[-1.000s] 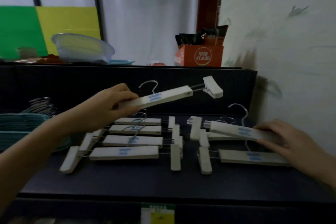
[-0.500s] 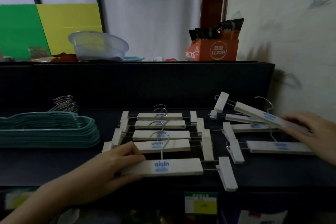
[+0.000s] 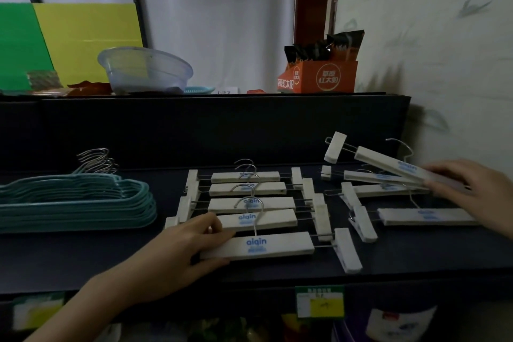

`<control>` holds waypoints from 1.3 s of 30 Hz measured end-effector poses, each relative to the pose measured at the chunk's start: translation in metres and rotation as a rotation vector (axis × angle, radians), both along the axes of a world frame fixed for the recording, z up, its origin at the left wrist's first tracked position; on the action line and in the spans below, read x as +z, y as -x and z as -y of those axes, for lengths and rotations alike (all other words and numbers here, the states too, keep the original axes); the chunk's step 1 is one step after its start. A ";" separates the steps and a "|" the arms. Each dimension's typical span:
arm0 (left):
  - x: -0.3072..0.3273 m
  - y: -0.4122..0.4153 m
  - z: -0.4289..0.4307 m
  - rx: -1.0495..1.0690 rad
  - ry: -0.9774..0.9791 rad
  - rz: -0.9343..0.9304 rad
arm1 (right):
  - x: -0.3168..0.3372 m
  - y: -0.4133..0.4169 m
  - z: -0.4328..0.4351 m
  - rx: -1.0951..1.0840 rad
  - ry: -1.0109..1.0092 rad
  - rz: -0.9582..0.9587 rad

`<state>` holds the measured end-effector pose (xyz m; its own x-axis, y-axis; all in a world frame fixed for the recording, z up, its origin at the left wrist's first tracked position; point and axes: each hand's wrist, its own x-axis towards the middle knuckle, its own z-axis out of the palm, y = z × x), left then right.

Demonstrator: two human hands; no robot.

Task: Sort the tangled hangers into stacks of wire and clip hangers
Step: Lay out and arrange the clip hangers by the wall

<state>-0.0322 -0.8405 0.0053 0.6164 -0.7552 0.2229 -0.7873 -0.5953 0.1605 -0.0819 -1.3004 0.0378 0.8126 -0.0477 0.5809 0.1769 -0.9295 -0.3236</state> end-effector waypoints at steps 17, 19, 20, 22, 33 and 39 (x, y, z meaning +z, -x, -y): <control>0.038 0.021 0.040 0.080 0.039 0.231 | 0.010 -0.009 0.005 -0.046 -0.004 -0.065; 0.053 0.015 0.065 0.032 0.075 0.236 | 0.015 -0.012 0.012 -0.052 0.012 -0.063; 0.060 0.011 0.081 0.010 0.075 0.237 | 0.018 -0.014 0.016 -0.057 0.021 -0.063; 0.067 0.000 0.117 -0.028 0.053 0.162 | 0.024 -0.020 0.025 -0.065 0.038 -0.061; 0.027 -0.079 0.294 -0.062 -0.312 -0.179 | 0.030 -0.060 0.061 -0.029 -0.021 -0.088; 0.032 -0.095 0.313 0.064 -0.351 -0.239 | 0.032 -0.083 0.067 0.020 -0.005 -0.109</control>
<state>0.0630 -1.1532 0.0370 0.6677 -0.7183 -0.1954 -0.7122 -0.6928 0.1129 0.0008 -1.3673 0.0702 0.8717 -0.0339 0.4889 0.1585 -0.9245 -0.3466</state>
